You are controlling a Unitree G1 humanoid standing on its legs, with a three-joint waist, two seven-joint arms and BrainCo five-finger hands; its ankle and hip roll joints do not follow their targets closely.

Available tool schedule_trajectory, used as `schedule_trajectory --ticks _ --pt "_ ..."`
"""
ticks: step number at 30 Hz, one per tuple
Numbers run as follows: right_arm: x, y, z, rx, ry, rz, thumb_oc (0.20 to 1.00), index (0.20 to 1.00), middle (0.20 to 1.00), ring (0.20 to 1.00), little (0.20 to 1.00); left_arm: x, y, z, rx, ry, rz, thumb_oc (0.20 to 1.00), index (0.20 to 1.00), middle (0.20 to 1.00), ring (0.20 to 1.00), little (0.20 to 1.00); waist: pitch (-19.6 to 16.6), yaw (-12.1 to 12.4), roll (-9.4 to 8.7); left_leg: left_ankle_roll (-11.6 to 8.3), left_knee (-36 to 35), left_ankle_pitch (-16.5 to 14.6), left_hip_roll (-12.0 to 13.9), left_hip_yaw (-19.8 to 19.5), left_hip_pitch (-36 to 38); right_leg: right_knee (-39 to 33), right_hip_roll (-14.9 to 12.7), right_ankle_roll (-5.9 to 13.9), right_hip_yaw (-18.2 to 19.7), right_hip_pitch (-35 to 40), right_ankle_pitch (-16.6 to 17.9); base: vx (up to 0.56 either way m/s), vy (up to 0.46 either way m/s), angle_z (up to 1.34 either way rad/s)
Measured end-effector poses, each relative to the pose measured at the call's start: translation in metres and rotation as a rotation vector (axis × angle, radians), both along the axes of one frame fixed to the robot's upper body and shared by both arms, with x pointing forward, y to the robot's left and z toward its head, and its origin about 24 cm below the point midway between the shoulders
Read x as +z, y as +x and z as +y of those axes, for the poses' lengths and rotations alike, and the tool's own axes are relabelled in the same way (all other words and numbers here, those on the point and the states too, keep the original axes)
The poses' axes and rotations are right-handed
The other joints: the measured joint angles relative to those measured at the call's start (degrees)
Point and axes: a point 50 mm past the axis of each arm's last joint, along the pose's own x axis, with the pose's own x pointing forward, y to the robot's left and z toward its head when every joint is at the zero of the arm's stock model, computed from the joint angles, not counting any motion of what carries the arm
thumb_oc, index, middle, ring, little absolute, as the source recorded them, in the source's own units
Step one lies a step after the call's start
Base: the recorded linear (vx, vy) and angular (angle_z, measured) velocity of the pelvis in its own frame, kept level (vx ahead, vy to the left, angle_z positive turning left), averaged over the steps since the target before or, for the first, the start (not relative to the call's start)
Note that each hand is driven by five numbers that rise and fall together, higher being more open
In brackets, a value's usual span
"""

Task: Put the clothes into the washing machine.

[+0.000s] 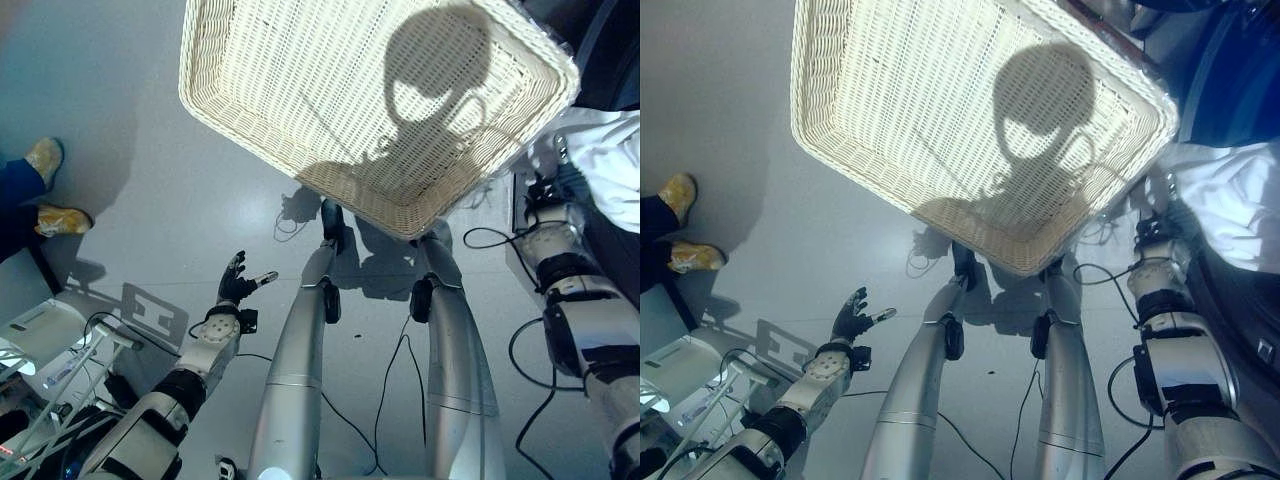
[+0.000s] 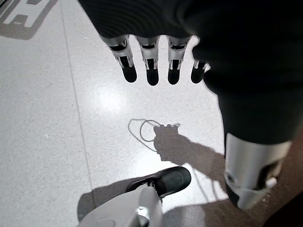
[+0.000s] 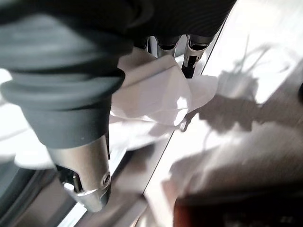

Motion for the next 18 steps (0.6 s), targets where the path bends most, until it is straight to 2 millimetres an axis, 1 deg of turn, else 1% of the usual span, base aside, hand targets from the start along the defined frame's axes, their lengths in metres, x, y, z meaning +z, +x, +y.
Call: schedule_trajectory --ticks 1,3,5,6,7,8,9,11,13,14,15,16,18 --pt "0.000 0.000 0.000 0.000 0.000 0.000 1.000 1.000 1.000 1.000 1.000 0.000 0.000 0.000 0.000 0.000 0.000 1.000 1.000 1.000 1.000 1.000 0.0 0.0 0.00 0.00 0.0 0.0 0.0 0.0 0.0 0.0 0.0 0.00 0.0 0.0 0.0 0.00 0.000 0.00" --pt "0.025 0.001 0.008 0.051 0.024 -0.153 1.000 1.000 1.000 1.000 1.000 0.002 0.000 -0.002 -0.008 -0.015 -0.014 1.000 1.000 1.000 1.000 1.000 0.0 -0.2 0.00 0.12 0.5 0.1 -0.4 0.0 -0.9 0.0 -0.1 -0.07 -0.2 -0.5 0.2 0.00 0.000 0.00" --pt "0.036 0.000 0.010 0.065 0.047 -0.237 1.000 1.000 1.000 1.000 1.000 0.003 0.000 -0.003 -0.007 -0.019 -0.018 1.000 1.000 1.000 1.000 1.000 0.0 -0.1 0.00 0.13 0.4 0.1 -0.4 0.0 -1.3 -0.1 0.0 -0.06 -0.2 -0.9 0.4 0.00 0.020 0.00" --pt "0.036 0.000 0.010 0.065 0.047 -0.237 1.000 1.000 1.000 1.000 1.000 0.003 0.000 -0.003 -0.007 -0.019 -0.018 1.000 1.000 1.000 1.000 1.000 0.0 -0.1 0.00 0.13 0.4 0.1 -0.4 0.0 -1.3 -0.1 0.0 -0.06 -0.2 -0.9 0.4 0.00 0.000 0.00" --pt "0.039 0.000 0.010 0.085 0.109 -0.293 1.000 1.000 1.000 1.000 1.000 0.002 -0.001 -0.001 -0.003 -0.018 -0.013 1.000 1.000 1.000 1.000 1.000 0.0 0.1 0.00 0.14 0.2 0.1 -0.4 0.1 -1.1 -0.3 -0.1 -0.05 -0.2 -0.7 0.4 -0.01 0.061 0.00" --pt "0.040 0.000 0.010 0.091 0.133 -0.314 1.000 1.000 1.000 1.000 1.000 0.002 -0.001 0.000 0.001 -0.019 -0.014 1.000 1.000 1.000 1.000 1.000 0.0 0.1 0.00 0.14 0.1 0.1 -0.4 0.1 -1.0 -0.3 -0.1 -0.04 -0.1 -0.8 0.4 -0.01 0.074 -0.01" --pt "0.040 0.001 0.011 0.106 0.231 -0.379 1.000 1.000 1.000 1.000 1.000 0.001 -0.002 0.000 0.004 -0.020 -0.014 1.000 1.000 1.000 1.000 1.000 0.0 0.1 0.00 0.19 -0.1 0.2 -0.4 0.2 -0.9 -0.5 0.0 0.00 0.0 -0.7 0.5 -0.01 0.062 -0.02" --pt "0.040 0.002 0.013 0.115 0.343 -0.448 1.000 1.000 1.000 1.000 1.000 -0.001 -0.002 -0.001 -0.001 -0.016 -0.013 1.000 1.000 1.000 1.000 1.000 0.0 0.3 0.00 0.30 -0.1 0.3 -0.4 0.5 -0.3 -0.5 0.0 -0.25 0.3 -0.4 0.7 -0.02 0.030 -0.04" --pt "0.040 0.002 0.013 0.112 0.391 -0.473 1.000 1.000 1.000 1.000 1.000 -0.001 -0.002 -0.001 -0.002 -0.017 -0.020 1.000 1.000 1.000 1.000 1.000 0.0 0.6 0.00 0.31 -0.3 0.3 -0.5 0.8 0.3 -0.5 0.0 -0.23 0.5 0.0 0.8 -0.02 0.043 -0.03" --pt "0.040 0.001 0.012 0.105 0.426 -0.490 0.909 0.909 0.909 0.909 0.909 0.000 -0.002 -0.002 -0.004 -0.018 -0.024 1.000 1.000 1.000 1.000 1.000 0.0 1.0 0.00 0.31 -0.4 0.3 -0.5 0.9 0.8 -0.5 0.0 -0.23 0.6 0.4 0.8 -0.02 0.046 -0.02" --pt "0.039 0.001 0.011 0.097 0.444 -0.499 0.630 0.630 0.630 0.630 0.630 0.000 -0.002 -0.003 -0.009 -0.017 -0.026 1.000 1.000 1.000 1.000 1.000 0.0 1.3 0.00 0.31 -0.6 0.3 -0.5 1.0 1.1 -0.5 0.0 -0.23 0.7 0.7 0.8 -0.04 0.056 0.00" --pt "0.039 0.000 0.010 0.078 0.484 -0.516 0.200 0.200 0.200 0.200 0.200 -0.001 -0.003 -0.004 -0.013 -0.017 -0.030 1.000 1.000 1.000 1.000 1.000 0.0 1.7 0.00 0.43 -1.2 0.4 -0.5 1.4 1.9 -0.7 -0.1 -0.21 0.8 1.2 0.8 -0.04 0.052 0.01" --pt "0.041 0.000 0.013 0.070 0.522 -0.524 0.200 0.200 0.200 0.200 0.200 -0.002 -0.005 -0.004 -0.019 -0.015 -0.028 1.000 1.000 1.000 1.000 1.000 0.0 1.7 0.00 0.60 -1.7 0.6 -0.6 1.5 2.4 -1.5 0.0 0.14 0.9 1.8 1.0 -0.04 0.036 -0.01"
